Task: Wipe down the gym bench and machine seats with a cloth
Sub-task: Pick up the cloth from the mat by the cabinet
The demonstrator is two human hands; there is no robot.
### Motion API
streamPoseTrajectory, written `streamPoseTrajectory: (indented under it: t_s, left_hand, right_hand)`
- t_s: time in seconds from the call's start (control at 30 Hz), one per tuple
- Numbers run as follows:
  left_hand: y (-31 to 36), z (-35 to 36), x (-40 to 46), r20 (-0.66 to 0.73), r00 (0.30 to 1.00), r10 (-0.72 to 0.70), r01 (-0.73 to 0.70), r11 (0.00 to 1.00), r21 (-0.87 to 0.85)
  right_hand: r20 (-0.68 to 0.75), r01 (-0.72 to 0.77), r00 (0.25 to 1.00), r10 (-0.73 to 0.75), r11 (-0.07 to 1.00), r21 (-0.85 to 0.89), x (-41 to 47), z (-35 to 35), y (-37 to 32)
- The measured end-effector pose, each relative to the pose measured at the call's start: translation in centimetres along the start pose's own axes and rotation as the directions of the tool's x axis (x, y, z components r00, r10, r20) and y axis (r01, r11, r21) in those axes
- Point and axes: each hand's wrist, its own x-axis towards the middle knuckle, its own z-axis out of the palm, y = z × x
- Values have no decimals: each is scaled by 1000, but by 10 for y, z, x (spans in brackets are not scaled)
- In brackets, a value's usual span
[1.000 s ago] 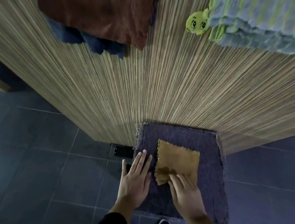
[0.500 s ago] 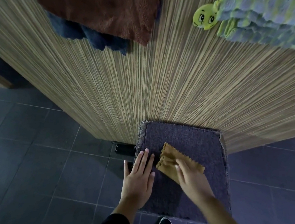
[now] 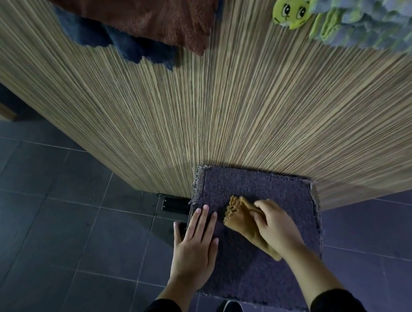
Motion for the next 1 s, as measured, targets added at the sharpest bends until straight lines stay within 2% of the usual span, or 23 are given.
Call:
streamPoseTrajectory:
  t_s: [0.13,0.23,0.3,0.4,0.47,0.53,0.6,0.67,0.73,0.8,0.9,1.0]
  left_hand:
    - [1,-1,1,-12,1000,1,-1,1000,23]
    - [1,-1,1,-15,1000,11,-10,999,40]
    - [1,-1,0,-22,999,29,-28,998,50]
    - [1,-1,0,-27,999,40,-39,997,60]
    - [2,-1,-1,-35,998,49,-47,997,69]
    - [3,-2,0,-36,997,75,-72,995,69]
    - [3,-2,0,-35,994,107,-103,991,87]
    - [3,-3,1,-33,993,111,-107,990,97]
    - [3,-4,1,-32,993,110,-106,989,99]
    - [4,-4,0,-29,993,113,-110,989,102]
    - [5,-6,1,-28,993,112,-109,990,94]
    - [7,-8,1,-11,996,86,-84,992,89]
  right_hand:
    - [-105,54,991,-83,966,-252,-6,6,3]
    - [-151,13,986,-65,947,-320,-15,13,4]
    - [-143,-123,986,86,955,-271,-22,16,-4]
    - [-115,-402,915,387,902,-156,-30,21,-17]
    - [-142,-468,876,460,883,-26,-39,23,-26]
    - [-235,-344,913,334,939,-2,-47,28,-29]
    - [-242,-153,961,133,986,-66,-51,38,-28]
    - [-218,-37,976,9,992,-121,-52,45,-28]
    - [-217,-26,976,-12,985,-171,-52,50,-27]
    - [-225,-73,974,30,979,-189,-54,54,-30]
    - [-242,-112,968,71,980,-163,-55,60,-35]
    - [-268,-78,962,49,992,-97,-54,69,-38]
